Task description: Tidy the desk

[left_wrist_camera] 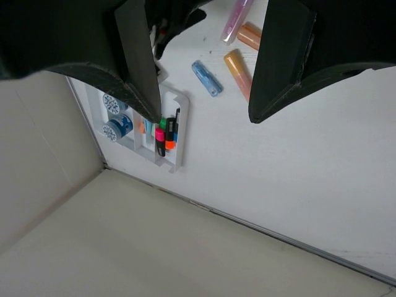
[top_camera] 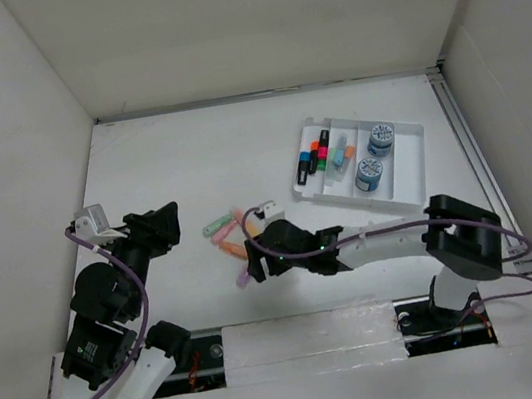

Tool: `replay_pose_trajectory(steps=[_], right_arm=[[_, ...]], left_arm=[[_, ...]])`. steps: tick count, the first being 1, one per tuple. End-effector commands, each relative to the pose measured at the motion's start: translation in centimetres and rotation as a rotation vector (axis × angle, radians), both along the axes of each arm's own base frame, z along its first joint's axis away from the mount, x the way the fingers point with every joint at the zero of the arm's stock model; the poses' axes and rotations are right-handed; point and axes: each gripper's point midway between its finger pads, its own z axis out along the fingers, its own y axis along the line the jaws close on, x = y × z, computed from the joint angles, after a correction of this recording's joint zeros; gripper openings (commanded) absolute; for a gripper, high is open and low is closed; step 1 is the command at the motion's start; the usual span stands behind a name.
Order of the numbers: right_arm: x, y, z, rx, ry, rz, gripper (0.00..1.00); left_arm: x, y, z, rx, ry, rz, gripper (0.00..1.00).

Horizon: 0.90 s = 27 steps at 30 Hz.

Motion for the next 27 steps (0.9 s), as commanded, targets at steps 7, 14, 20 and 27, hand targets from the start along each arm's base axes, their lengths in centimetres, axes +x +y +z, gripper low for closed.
replay_pose_trajectory(steps=[7,14,20,27], right_arm=[[-0.7,5.4,-2.5,-0.152,-0.019,0.003,0.84],[1.4,4.8,-3.3,-0.257,-0.071,-0.097,0.81],[1.6,2.5,-5.4,-0.386,-0.07,-0.132,0.75],[1.3,-1.0,-6.3,-0.455,-0.077,-0.187,0.4]], left_arm=[[0.1,-0.4,0.7,-0.008,-0.029,-0.018,0.55],[0.0,-0.4,0.7,-0.008,-0.032,-0.021,0.55],[0.1,-0.4,0.7,-0.007,-0.031,-0.021,0.55],[0.1,-0.6,0.7,-0.005,-0.028,-0.026,0.55]])
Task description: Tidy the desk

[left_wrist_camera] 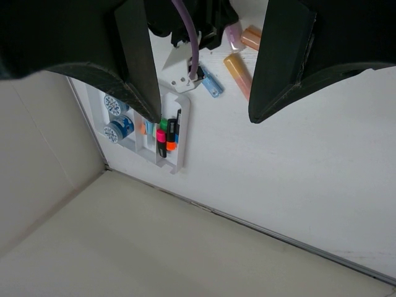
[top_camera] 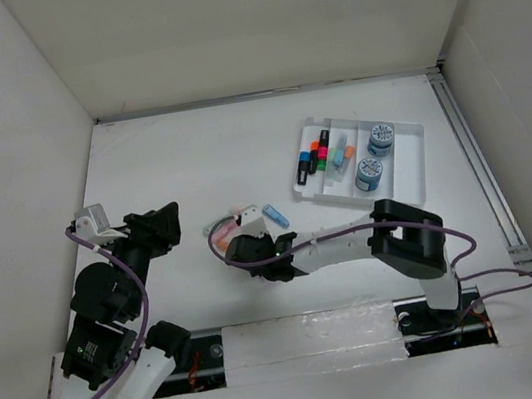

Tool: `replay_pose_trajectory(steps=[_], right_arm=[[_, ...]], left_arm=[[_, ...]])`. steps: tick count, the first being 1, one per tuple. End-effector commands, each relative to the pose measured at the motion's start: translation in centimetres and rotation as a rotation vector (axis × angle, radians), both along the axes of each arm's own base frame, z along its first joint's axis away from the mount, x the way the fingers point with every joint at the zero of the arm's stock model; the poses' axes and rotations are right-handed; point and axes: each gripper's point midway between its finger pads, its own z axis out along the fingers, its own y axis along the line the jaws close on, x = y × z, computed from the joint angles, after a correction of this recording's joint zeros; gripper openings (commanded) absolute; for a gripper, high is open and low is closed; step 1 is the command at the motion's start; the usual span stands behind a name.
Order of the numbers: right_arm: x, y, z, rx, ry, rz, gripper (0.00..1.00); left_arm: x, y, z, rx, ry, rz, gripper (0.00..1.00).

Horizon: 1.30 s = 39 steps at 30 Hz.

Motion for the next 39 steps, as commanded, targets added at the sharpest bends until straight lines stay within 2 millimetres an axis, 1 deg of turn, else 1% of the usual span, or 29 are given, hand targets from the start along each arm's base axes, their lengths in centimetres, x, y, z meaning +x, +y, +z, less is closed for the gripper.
replay_pose_trajectory(steps=[1,2,4,5,7,8,11,12,14,15,16,18,19,22,23,24,25,26,27,29,30,32,33,34,35,36,37,38,39], right_arm=[[-0.7,-3.1,-0.9,-0.071,0.018,-0.043,0.34],[-0.7,-3.2,-0.8,-0.064,0.016,-0.045,0.24],[-0.5,-3.2,-0.4,-0.042,0.003,-0.057,0.16],[-0.5,-3.4,0.2,-0.022,-0.004,-0.061,0.1],[-0.1,-3.5,1.4,0.018,-0.019,-0.073,0.08],[0.3,-4.2,3.0,0.057,-0.037,-0.088,0.08],[2.7,-6.1,6.1,0.135,-0.079,-0.134,0.07],[4.6,-7.6,8.2,0.202,-0.099,-0.178,0.07],[6.9,-9.7,10.0,0.245,-0.128,-0.206,0.07],[8.0,-10.4,11.7,0.306,-0.141,-0.21,0.07],[10.7,-13.2,12.5,0.313,-0.171,-0.281,0.07],[13.5,-15.7,13.6,0.344,-0.211,-0.351,0.07],[15.7,-18.0,14.0,0.345,-0.223,-0.403,0.07],[19.4,-21.2,13.7,0.329,-0.234,-0.482,0.07],[20.9,-23.7,13.5,0.325,-0.238,-0.542,0.07],[21.8,-24.1,13.5,0.35,-0.23,-0.538,0.06],[22.5,-25.0,13.1,0.352,-0.223,-0.55,0.06],[23.5,-26.6,12.3,0.346,-0.21,-0.586,0.06],[24.9,-28.1,11.3,0.34,-0.19,-0.612,0.09],[25.3,-28.3,11.1,0.343,-0.184,-0.614,0.13],[25.5,-28.2,10.9,0.338,-0.182,-0.609,0.26],[26.0,-28.7,10.8,0.323,-0.178,-0.625,0.4],[25.9,-28.8,11.0,0.324,-0.183,-0.633,0.51],[25.9,-28.5,12.5,0.346,-0.219,-0.622,0.54],[25.2,-27.8,12.4,0.346,-0.214,-0.604,0.58],[24.8,-26.5,13.8,0.367,-0.252,-0.562,0.62],[24.9,-26.4,14.0,0.373,-0.26,-0.561,0.62],[24.4,-25.5,14.7,0.385,-0.275,-0.535,0.61],[23.5,-23.0,14.8,0.381,-0.274,-0.464,0.57]], left_arm=[[0.2,-0.4,0.5,-0.004,-0.025,-0.017,0.55],[0.2,-0.4,0.7,-0.006,-0.029,-0.017,0.55],[0.2,-0.4,0.6,-0.004,-0.026,-0.016,0.55],[0.2,-0.4,0.6,-0.004,-0.026,-0.016,0.55],[0.2,-0.4,0.5,-0.001,-0.024,-0.017,0.55],[0.2,-0.4,0.6,-0.003,-0.027,-0.016,0.55],[0.2,-0.4,0.6,-0.003,-0.027,-0.019,0.55],[0.1,-0.4,0.6,-0.004,-0.028,-0.017,0.55],[0.1,-0.4,0.7,-0.005,-0.031,-0.019,0.55],[0.1,-0.4,0.7,-0.006,-0.032,-0.019,0.55],[0.1,-0.3,0.7,-0.006,-0.032,-0.016,0.55],[0.1,-0.3,0.7,-0.006,-0.032,-0.014,0.55],[0.0,-0.3,0.7,-0.006,-0.032,-0.014,0.55],[0.0,-0.3,0.7,-0.007,-0.033,-0.016,0.55],[0.0,-0.3,0.8,-0.007,-0.036,-0.015,0.55],[-0.1,-0.2,0.9,-0.011,-0.04,-0.012,0.55],[-0.1,-0.2,0.8,-0.008,-0.036,-0.012,0.55],[-0.1,-0.1,0.8,-0.01,-0.039,-0.011,0.55],[0.0,-0.2,0.8,-0.007,-0.036,-0.014,0.55],[-0.1,-0.2,0.8,-0.008,-0.038,-0.014,0.55],[0.0,-0.2,0.7,-0.006,-0.035,-0.014,0.55],[0.0,-0.2,0.7,-0.006,-0.035,-0.014,0.55],[0.0,-0.3,0.7,-0.005,-0.034,-0.015,0.55],[0.1,-0.3,0.7,-0.004,-0.032,-0.016,0.55],[0.1,-0.3,0.6,-0.004,-0.031,-0.016,0.55],[0.1,-0.3,0.7,-0.004,-0.032,-0.016,0.55],[0.1,-0.3,0.7,-0.004,-0.032,-0.016,0.55],[0.1,-0.4,0.7,-0.004,-0.031,-0.017,0.55],[0.1,-0.4,0.6,-0.003,-0.03,-0.017,0.55]])
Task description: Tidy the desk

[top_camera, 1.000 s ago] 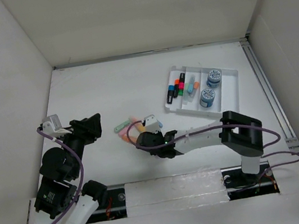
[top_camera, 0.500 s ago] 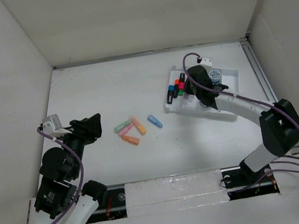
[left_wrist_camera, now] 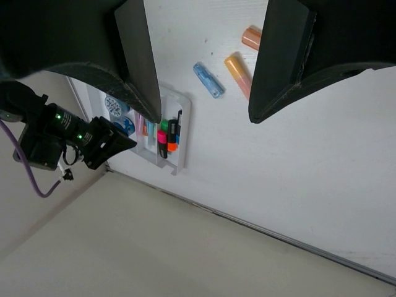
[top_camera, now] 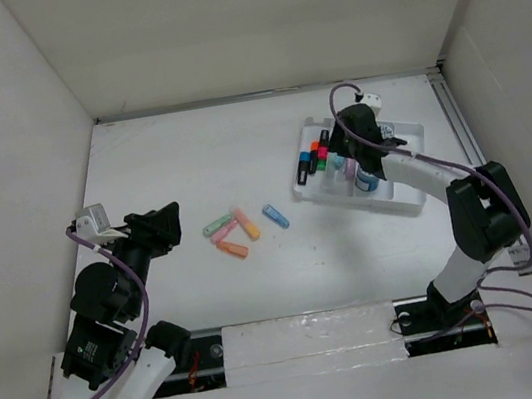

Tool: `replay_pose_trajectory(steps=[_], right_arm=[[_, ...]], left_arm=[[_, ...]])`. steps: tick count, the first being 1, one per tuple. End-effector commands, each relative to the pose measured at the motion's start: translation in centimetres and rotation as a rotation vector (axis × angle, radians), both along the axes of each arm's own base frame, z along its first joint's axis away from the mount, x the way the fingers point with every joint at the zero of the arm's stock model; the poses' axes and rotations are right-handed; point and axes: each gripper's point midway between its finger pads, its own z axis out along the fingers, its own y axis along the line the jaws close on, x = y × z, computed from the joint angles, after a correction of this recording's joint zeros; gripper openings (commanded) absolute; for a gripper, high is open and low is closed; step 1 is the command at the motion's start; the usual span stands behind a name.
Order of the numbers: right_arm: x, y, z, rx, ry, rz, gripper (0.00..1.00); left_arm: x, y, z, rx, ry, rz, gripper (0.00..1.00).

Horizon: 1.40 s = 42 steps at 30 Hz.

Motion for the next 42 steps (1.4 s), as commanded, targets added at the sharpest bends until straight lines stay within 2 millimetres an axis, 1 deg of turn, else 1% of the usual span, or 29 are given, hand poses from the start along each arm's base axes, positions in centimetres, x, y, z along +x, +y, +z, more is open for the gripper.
replay_pose_trajectory(steps=[1,2,3,4,5,6,7,8,9,10,11,12,14,15,16,18,23,24,26,29,32,33,34,36,37,39,40,41,42], right_arm=[[-0.6,6.3,5.7,0.036,-0.187,0.17,0.53],[-1.3,8.2,5.4,0.037,-0.184,0.237,0.43],[-2.7,11.5,5.2,0.027,-0.188,0.338,0.16],[-3.5,13.4,4.9,0.023,-0.186,0.4,0.07],[-4.3,15.3,4.3,0.019,-0.177,0.456,0.04],[-5.7,18.5,3.4,0.002,-0.163,0.532,0.04],[-6.6,19.7,2.7,-0.014,-0.143,0.56,0.07],[-7.1,20.8,2.0,-0.032,-0.131,0.577,0.13],[-7.7,21.9,0.7,-0.056,-0.109,0.605,0.31],[-9.0,23.7,0.7,-0.058,-0.111,0.654,0.4],[-9.7,24.4,0.4,-0.062,-0.107,0.679,0.45],[-10.2,24.9,0.0,-0.069,-0.102,0.696,0.55],[-11.6,26.0,-1.2,-0.086,-0.077,0.738,0.61],[-12.0,26.3,-1.6,-0.092,-0.065,0.752,0.63],[-12.2,26.2,-2.8,-0.112,-0.031,0.758,0.64],[-13.0,27.2,-3.7,-0.13,-0.017,0.79,0.64],[-13.7,28.5,-6.4,-0.161,0.037,0.83,0.62],[-13.8,29.2,-6.1,-0.157,0.026,0.835,0.61],[-13.8,28.8,-6.7,-0.184,0.047,0.826,0.61],[-13.8,29.1,-7.5,-0.2,0.061,0.823,0.59],[-13.4,28.8,-8.4,-0.226,0.075,0.794,0.3],[-13.4,28.7,-8.5,-0.225,0.076,0.783,0.17],[-13.3,28.5,-7.7,-0.207,0.056,0.765,0.06],[-13.4,28.6,-7.1,-0.182,0.043,0.759,0.04],[-12.9,28.3,-4.8,-0.131,-0.013,0.738,0.03],[-11.3,26.4,-2.6,-0.064,-0.046,0.678,0.0],[-10.6,25.7,0.4,-0.01,-0.106,0.654,0.0],[-9.6,23.4,0.1,0.007,-0.095,0.601,0.0],[-8.9,22.2,1.2,0.025,-0.116,0.57,0.0]], left_arm=[[0.1,-0.3,0.7,-0.005,-0.031,-0.012,0.55],[0.1,-0.3,0.6,-0.004,-0.03,-0.011,0.55],[0.1,-0.2,0.7,-0.006,-0.033,-0.009,0.55],[0.1,-0.2,0.6,-0.005,-0.031,-0.009,0.55],[0.1,-0.2,0.7,-0.006,-0.034,-0.008,0.55],[0.1,-0.1,0.7,-0.005,-0.031,-0.006,0.55],[0.1,-0.1,0.7,-0.006,-0.032,-0.006,0.55],[0.1,-0.2,0.7,-0.005,-0.034,-0.007,0.55],[0.1,-0.1,0.7,-0.004,-0.033,-0.003,0.55],[0.1,-0.1,0.6,-0.003,-0.031,-0.004,0.55],[0.0,-0.1,0.8,-0.007,-0.035,-0.003,0.55],[0.1,-0.1,0.6,-0.005,-0.031,-0.004,0.55],[0.0,-0.1,0.8,-0.006,-0.037,-0.007,0.55],[0.1,-0.2,0.7,-0.006,-0.034,-0.009,0.55],[0.1,-0.2,0.7,-0.006,-0.033,-0.012,0.55],[0.1,-0.2,0.8,-0.007,-0.035,-0.011,0.55],[0.1,-0.2,0.7,-0.006,-0.034,-0.011,0.55],[0.2,-0.3,0.6,-0.004,-0.03,-0.012,0.55],[0.2,-0.3,0.6,-0.004,-0.03,-0.012,0.55],[0.2,-0.4,0.6,-0.004,-0.03,-0.014,0.55],[0.2,-0.3,0.7,-0.005,-0.033,-0.012,0.55],[0.2,-0.3,0.7,-0.002,-0.03,-0.014,0.55],[0.2,-0.3,0.7,-0.003,-0.032,-0.014,0.55],[0.1,-0.3,0.6,-0.002,-0.03,-0.012,0.55],[0.1,-0.3,0.7,-0.004,-0.033,-0.012,0.55],[0.1,-0.3,0.7,-0.004,-0.033,-0.012,0.55],[0.1,-0.2,0.7,-0.005,-0.034,-0.012,0.55],[0.1,-0.2,0.7,-0.005,-0.034,-0.011,0.55],[0.0,-0.2,0.8,-0.006,-0.036,-0.012,0.55]])
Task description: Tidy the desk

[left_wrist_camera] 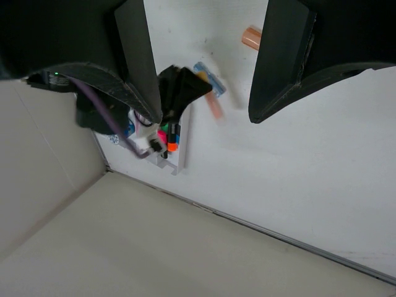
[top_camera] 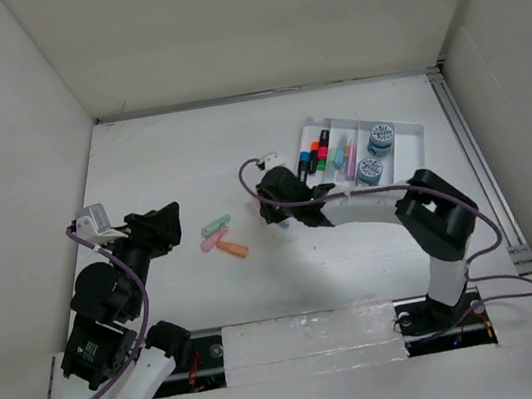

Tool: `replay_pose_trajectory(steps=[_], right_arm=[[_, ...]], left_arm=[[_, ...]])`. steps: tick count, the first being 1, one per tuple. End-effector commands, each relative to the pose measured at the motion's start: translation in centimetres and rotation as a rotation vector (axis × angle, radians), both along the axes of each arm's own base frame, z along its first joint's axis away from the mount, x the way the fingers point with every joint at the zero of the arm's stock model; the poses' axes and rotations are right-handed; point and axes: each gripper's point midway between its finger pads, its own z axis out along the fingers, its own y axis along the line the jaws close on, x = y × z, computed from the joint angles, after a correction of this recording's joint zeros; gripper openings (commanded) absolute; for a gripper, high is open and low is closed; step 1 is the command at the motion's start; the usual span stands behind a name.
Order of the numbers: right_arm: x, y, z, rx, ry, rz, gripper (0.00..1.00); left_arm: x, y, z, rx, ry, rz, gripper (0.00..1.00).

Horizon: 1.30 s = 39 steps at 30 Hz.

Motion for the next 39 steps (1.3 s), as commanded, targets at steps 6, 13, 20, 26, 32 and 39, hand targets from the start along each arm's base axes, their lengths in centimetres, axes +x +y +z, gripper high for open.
replay_pose_trajectory(steps=[6,13,20,26,32,39], right_arm=[[8.2,-13.2,9.9,0.272,-0.168,-0.405,0.0],[10.5,-22.3,7.8,0.285,-0.128,-0.633,0.0],[11.4,-23.8,6.9,0.265,-0.115,-0.694,0.21],[10.6,-23.6,8.4,0.208,-0.169,-0.702,0.48],[8.3,-19.2,9.9,0.19,-0.196,-0.567,0.38],[1.8,-6.4,6.6,0.128,-0.154,-0.149,0.24]], left_arm=[[0.0,-0.2,0.8,-0.007,-0.038,-0.009,0.55],[0.2,-0.4,0.6,-0.003,-0.031,-0.017,0.55],[0.3,-0.4,0.5,0.0,-0.026,-0.013,0.55],[0.3,-0.4,0.6,0.0,-0.028,-0.016,0.55],[0.3,-0.4,0.6,0.0,-0.029,-0.016,0.55],[0.2,-0.4,0.5,0.0,-0.029,-0.019,0.55]])
